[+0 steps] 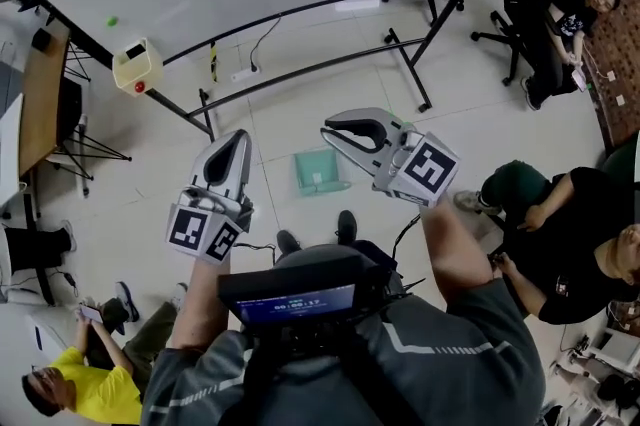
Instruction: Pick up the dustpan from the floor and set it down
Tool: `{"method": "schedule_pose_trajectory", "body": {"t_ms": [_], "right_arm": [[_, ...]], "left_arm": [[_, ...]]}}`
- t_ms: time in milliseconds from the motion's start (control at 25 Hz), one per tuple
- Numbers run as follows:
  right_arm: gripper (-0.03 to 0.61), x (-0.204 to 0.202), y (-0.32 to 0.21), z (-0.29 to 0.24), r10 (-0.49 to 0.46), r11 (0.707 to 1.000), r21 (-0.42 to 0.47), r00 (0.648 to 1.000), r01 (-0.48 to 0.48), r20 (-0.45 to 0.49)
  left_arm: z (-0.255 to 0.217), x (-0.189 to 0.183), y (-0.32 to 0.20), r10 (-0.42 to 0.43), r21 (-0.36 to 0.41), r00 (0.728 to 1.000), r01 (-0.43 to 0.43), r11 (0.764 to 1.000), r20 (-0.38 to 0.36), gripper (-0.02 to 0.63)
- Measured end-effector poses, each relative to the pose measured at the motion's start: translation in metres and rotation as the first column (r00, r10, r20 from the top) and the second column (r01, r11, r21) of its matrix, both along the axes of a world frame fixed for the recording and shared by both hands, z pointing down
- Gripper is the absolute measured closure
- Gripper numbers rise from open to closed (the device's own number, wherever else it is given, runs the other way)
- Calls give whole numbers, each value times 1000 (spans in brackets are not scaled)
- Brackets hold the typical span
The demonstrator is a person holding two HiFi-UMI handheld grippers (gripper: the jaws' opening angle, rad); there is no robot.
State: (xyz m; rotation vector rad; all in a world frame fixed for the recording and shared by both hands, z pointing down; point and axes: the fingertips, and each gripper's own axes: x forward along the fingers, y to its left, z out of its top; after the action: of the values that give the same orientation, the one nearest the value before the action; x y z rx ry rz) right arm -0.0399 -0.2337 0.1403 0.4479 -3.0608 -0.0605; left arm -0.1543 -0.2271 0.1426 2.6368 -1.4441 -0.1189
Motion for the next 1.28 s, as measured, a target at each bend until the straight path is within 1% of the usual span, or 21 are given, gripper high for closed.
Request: {"method": "schedule_pose_trajectory", "body": {"t_ms": [40, 80, 240, 560, 680, 840, 1000, 1120, 1200, 1280], "right_arm": [[539, 2, 1, -9, 15, 1000, 10, 1000, -15, 9], [546, 4, 2, -17, 29, 999, 15, 999, -29, 14], [546, 8, 4, -35, 56, 998, 26, 998, -56, 10], [549, 17, 3, -51, 75, 997, 38, 997, -75, -5], [549, 22, 2, -57, 73, 997, 36, 997, -72, -3], [549, 36, 0, -62, 93, 995, 40, 996, -93, 6], [549, 52, 3, -55, 65, 996, 66, 997, -63, -35], [549, 71, 4, -49, 33, 999, 39, 999, -31, -35], [549, 73, 2, -43, 16, 1000, 20, 1000, -16, -25], [549, 70, 3, -37, 7, 1000, 25, 1000, -7, -16]], "left_arm": [[-9, 0, 3, -1, 9, 1000, 1, 1000, 0, 578], [-17, 0, 6, -2, 17, 1000, 2, 1000, -1, 578], [-39, -1, 15, -7, 40, 1000, 7, 999, 0, 578], [-54, 6, 21, -19, 48, 1000, 19, 999, 1, 578], [-59, 14, 21, -16, 47, 1000, 16, 999, -6, 578], [-63, 28, 23, -29, 48, 1000, 29, 998, 9, 578], [-56, 50, 29, -58, 27, 998, 57, 998, 34, 578], [-48, 76, 34, -79, 9, 995, 79, 997, 54, 578], [-41, 80, 37, -102, -3, 993, 103, 995, 55, 578], [-34, 77, 44, -118, -11, 991, 119, 993, 56, 578]]}}
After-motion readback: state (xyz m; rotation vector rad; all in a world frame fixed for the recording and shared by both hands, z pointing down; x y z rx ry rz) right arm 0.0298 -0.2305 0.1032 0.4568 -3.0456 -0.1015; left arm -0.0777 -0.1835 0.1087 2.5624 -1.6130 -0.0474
